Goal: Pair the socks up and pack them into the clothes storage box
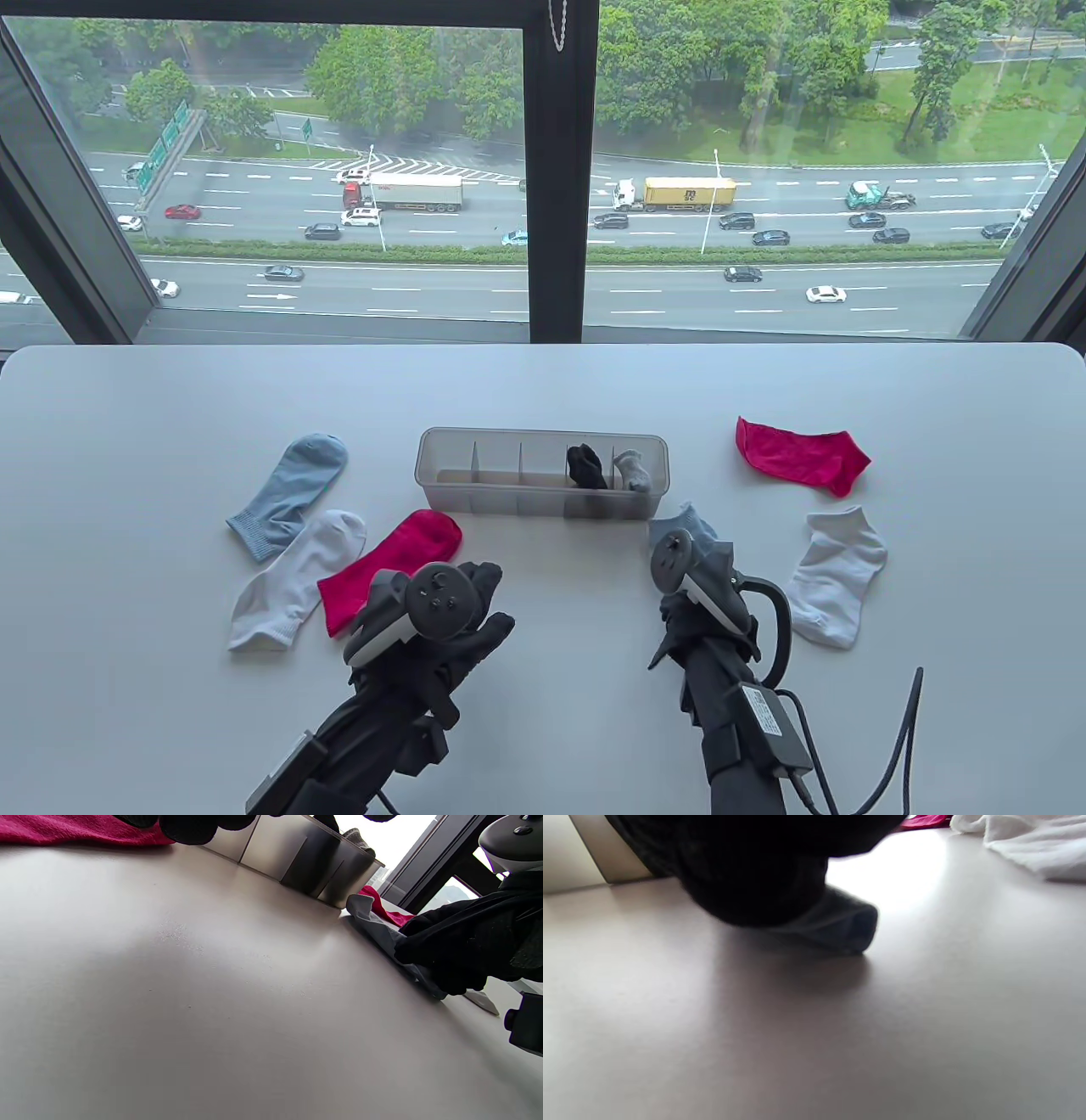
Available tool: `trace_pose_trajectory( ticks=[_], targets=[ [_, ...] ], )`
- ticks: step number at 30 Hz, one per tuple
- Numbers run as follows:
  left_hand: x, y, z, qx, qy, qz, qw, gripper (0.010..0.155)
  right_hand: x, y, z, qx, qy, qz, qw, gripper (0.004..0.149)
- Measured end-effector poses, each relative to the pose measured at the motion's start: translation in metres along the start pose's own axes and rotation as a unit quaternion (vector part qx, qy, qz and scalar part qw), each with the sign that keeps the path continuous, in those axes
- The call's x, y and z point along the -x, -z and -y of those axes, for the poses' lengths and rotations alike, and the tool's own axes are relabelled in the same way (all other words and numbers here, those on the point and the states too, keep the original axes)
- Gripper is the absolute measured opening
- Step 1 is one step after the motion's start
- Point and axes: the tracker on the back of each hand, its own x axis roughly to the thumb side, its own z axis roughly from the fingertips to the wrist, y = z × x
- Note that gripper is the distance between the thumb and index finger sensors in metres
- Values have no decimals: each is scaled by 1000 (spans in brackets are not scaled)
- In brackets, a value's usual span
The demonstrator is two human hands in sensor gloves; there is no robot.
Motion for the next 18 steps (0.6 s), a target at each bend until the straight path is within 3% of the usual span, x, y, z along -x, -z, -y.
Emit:
trace_pose_trajectory(
  ticks=[2, 4, 7, 9, 10, 12, 15, 17, 18],
  targets=[
    [5, 3, 6, 30, -100, 4, 995, 71, -22, -16, -3, 25, 100, 51, 993, 41],
    [10, 5, 13, 52, -189, 13, 981, 75, -46, -30, -1, 14, 134, 114, 984, 41],
    [16, 8, 24, 67, -331, 26, 941, 81, -85, -51, -5, -13, 172, 243, 955, 40],
    [20, 10, 29, 48, -436, 46, 898, 81, -104, -62, -10, -36, 189, 278, 941, 44],
    [24, 9, 29, 30, -458, 32, 888, 77, -105, -63, -9, -32, 193, 282, 939, 46],
    [35, 8, 23, -25, -496, 20, 868, 63, -98, -58, -7, -74, 220, 315, 920, 47],
    [37, 5, 13, -59, -472, 26, 879, 43, -81, -54, -1, -53, 310, 285, 906, 40],
    [33, 3, 8, -106, -452, 37, 885, 43, -65, -48, 6, 9, 329, 223, 918, 43],
    [31, 2, 7, -101, -459, 54, 881, 43, -59, -44, 8, 17, 314, 215, 925, 52]
  ],
)
